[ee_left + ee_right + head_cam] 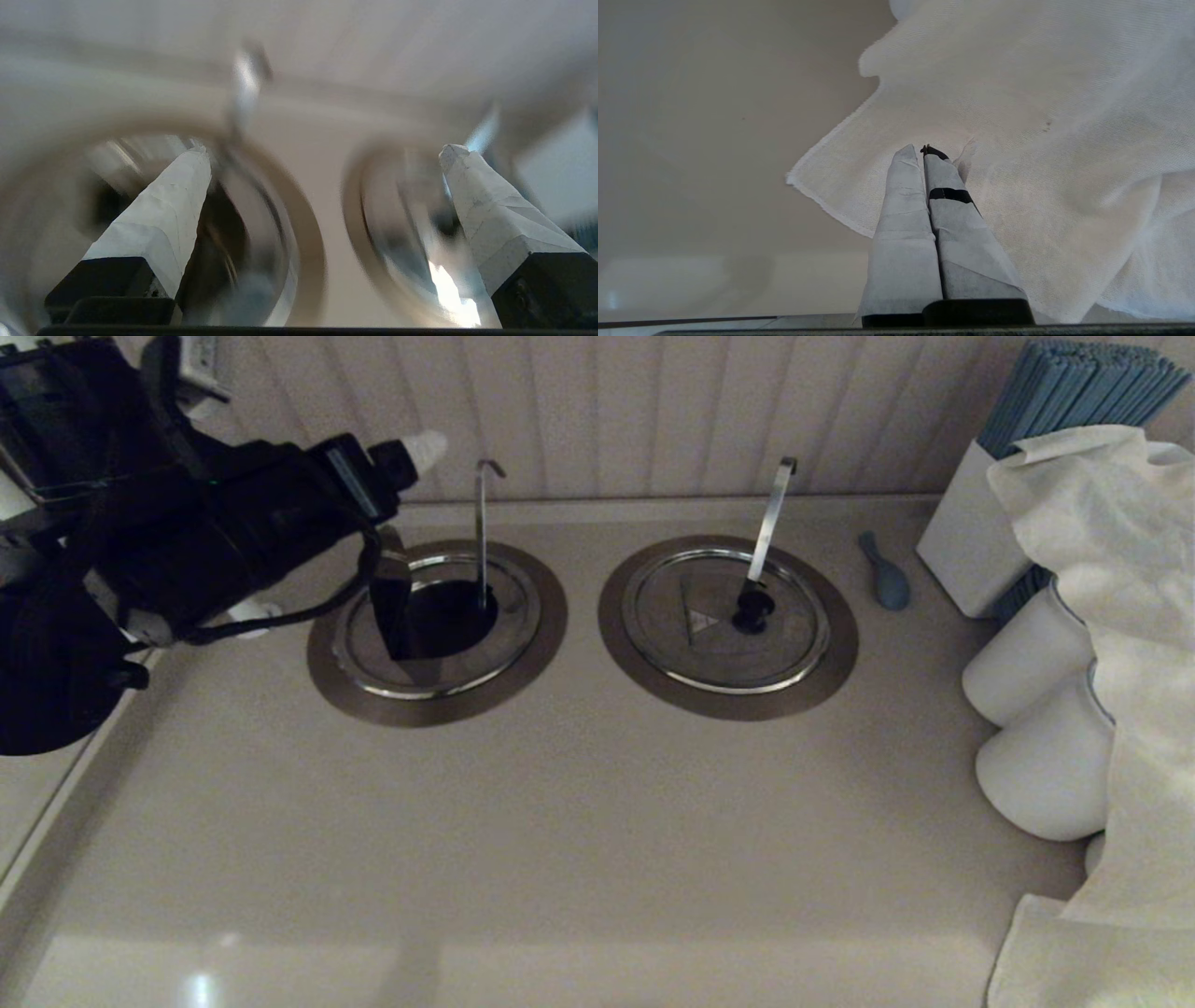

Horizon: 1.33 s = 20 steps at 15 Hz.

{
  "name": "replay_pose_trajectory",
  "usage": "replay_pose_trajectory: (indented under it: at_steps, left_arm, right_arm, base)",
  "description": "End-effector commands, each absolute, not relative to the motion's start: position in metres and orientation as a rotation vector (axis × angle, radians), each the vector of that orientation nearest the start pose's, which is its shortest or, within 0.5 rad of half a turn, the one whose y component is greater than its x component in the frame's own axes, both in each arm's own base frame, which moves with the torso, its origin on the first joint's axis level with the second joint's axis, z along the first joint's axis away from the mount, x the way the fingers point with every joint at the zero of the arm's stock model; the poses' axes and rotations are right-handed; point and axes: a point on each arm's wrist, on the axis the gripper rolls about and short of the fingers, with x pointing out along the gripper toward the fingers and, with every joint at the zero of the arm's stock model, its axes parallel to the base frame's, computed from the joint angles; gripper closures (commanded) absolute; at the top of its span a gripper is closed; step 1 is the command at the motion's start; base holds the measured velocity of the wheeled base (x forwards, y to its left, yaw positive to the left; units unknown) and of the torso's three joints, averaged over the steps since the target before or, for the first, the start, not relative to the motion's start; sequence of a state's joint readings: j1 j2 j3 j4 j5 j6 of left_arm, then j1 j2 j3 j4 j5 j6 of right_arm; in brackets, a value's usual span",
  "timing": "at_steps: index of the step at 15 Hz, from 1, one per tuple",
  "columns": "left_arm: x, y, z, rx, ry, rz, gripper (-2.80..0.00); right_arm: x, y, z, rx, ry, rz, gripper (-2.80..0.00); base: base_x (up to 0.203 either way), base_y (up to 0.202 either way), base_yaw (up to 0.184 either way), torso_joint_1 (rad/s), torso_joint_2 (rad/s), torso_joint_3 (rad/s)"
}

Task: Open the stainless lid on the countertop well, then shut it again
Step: Stir with a spoon

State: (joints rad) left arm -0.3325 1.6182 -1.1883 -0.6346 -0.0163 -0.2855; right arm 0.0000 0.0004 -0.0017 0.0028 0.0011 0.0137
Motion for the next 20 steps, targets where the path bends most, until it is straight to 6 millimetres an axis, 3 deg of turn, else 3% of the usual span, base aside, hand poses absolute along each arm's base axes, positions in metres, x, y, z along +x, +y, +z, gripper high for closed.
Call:
replay_pose_trajectory:
  at_steps: [1, 6, 12, 16, 18, 20]
  left_arm:
    - [0.294, -0.111, 0.304, -0.306, -0.082, -0.395, -2.80]
    - [0.319, -0.122, 0.272, -0.227, 0.008, -0.372, -2.80]
    - [0.344, -0.100, 0.264, -0.190, 0.026, -0.201, -2.80]
    - [0.345, -0.088, 0.271, -0.193, -0.005, -0.169, -2.80]
    - [0.343, -0.089, 0.274, -0.197, -0.014, -0.178, -2.80]
    - [0.343, -0.102, 0.270, -0.196, 0.000, -0.214, -2.80]
  right_arm:
    - [-0.023, 0.000, 0.076, 0.014, 0.003, 0.002, 0.00]
    - [-0.023, 0.000, 0.076, 0.014, 0.003, 0.002, 0.00]
    - [-0.023, 0.000, 0.076, 0.014, 0.003, 0.002, 0.00]
    - [-0.023, 0.000, 0.076, 0.014, 0.002, 0.002, 0.00]
    - [-0.023, 0.000, 0.076, 0.014, 0.003, 0.002, 0.00]
    - [-0.023, 0.000, 0.076, 0.014, 0.003, 0.002, 0.00]
  base:
    - [0.000, 0.000, 0.000, 0.000, 0.00, 0.000]
    - [0.000, 0.000, 0.000, 0.000, 0.00, 0.000]
    - [0.000, 0.000, 0.000, 0.000, 0.00, 0.000]
    - [0.000, 0.000, 0.000, 0.000, 0.00, 0.000]
    - [0.000, 0.000, 0.000, 0.000, 0.00, 0.000]
    - [0.000, 0.000, 0.000, 0.000, 0.00, 0.000]
